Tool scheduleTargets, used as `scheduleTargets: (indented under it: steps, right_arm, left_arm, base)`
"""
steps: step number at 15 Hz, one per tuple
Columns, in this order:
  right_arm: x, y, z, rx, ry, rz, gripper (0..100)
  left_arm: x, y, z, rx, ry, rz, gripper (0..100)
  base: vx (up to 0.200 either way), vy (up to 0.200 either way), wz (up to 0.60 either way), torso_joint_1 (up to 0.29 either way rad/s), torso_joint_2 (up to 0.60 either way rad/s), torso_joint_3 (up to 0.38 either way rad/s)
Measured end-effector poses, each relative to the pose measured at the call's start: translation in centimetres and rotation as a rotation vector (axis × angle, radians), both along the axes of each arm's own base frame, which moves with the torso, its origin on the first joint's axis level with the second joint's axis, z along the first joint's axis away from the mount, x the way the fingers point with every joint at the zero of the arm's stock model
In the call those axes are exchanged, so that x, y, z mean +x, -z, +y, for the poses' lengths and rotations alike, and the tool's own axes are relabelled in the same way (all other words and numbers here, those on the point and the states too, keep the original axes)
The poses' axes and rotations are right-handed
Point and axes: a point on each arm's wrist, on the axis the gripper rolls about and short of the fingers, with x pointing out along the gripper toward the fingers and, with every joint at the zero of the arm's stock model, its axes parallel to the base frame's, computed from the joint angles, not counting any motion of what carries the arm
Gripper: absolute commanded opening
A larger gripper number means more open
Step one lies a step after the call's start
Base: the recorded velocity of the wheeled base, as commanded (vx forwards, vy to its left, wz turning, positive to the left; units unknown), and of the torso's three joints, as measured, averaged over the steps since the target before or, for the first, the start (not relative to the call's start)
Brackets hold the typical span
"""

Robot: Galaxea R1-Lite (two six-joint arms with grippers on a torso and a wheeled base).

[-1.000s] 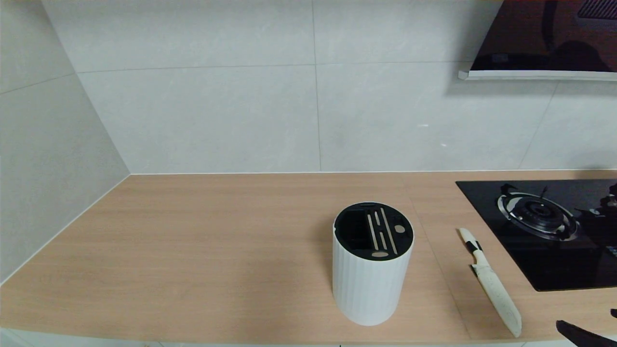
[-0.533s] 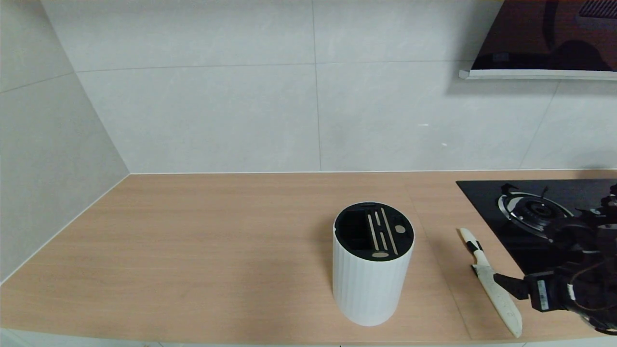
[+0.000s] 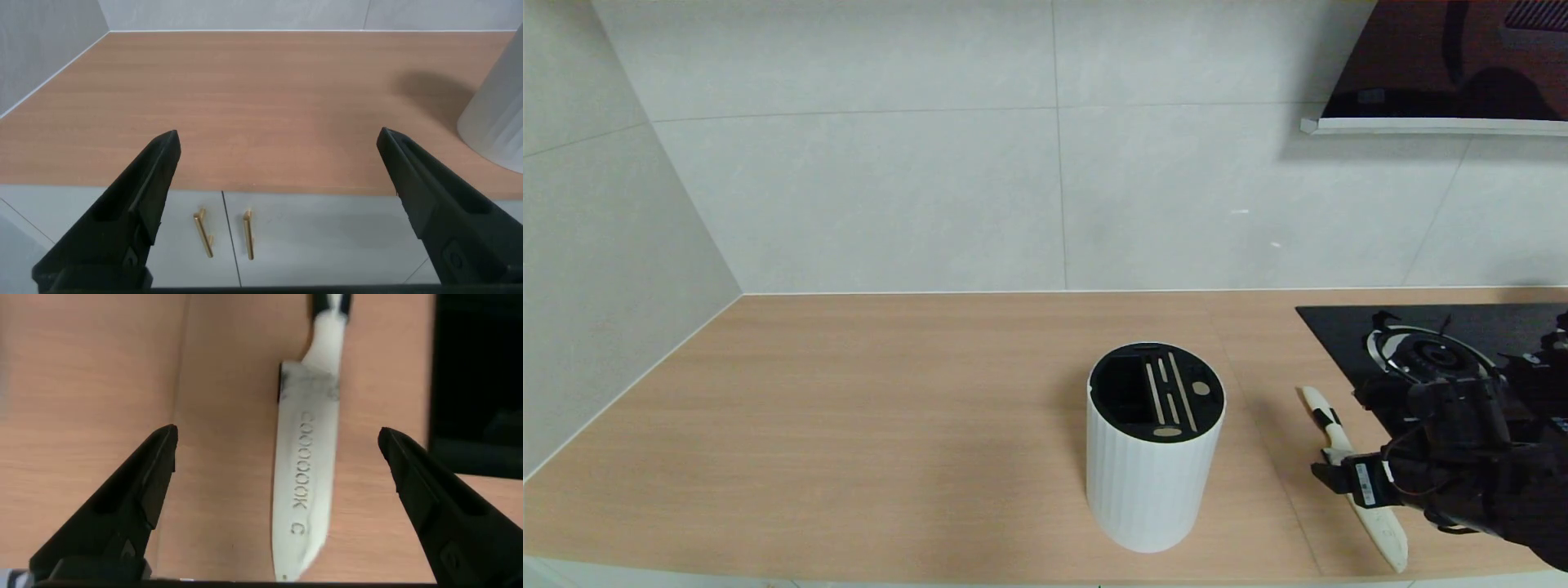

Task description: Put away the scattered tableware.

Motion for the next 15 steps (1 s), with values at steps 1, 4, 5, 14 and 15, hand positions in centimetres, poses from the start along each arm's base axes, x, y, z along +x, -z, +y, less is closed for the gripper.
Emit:
scheduleTargets:
  steps: [1,4,5,14,15]
  right_arm:
    - [0.4,0.4,-0.2,0.000,0.008,-0.003,100]
    - [1.4,1.6,-0.6,0.003,0.029,-0.023,100]
    - [1.7,2.0,-0.7,0.004,0.033,-0.033,100]
    - [3.3,4.8,-1.8,0.013,0.078,-0.079,100]
    - [3.4,5.0,-1.9,0.013,0.083,-0.076,100]
  left_arm:
    - [0.0,0.0,0.0,0.000,0.000,0.000,100]
    - [0.0,0.0,0.0,0.000,0.000,0.000,100]
    - [0.0,0.0,0.0,0.000,0.000,0.000,100]
    - [0.0,0.0,0.0,0.000,0.000,0.000,100]
    - [0.0,0.0,0.0,0.000,0.000,0.000,100]
  base:
    - [0.000,0.000,0.00,0.000,0.00,0.000]
    - [0.000,0.000,0.00,0.000,0.00,0.000]
    - [0.000,0.000,0.00,0.000,0.00,0.000]
    - [0.000,0.000,0.00,0.000,0.00,0.000]
    - [0.000,0.000,0.00,0.000,0.00,0.000]
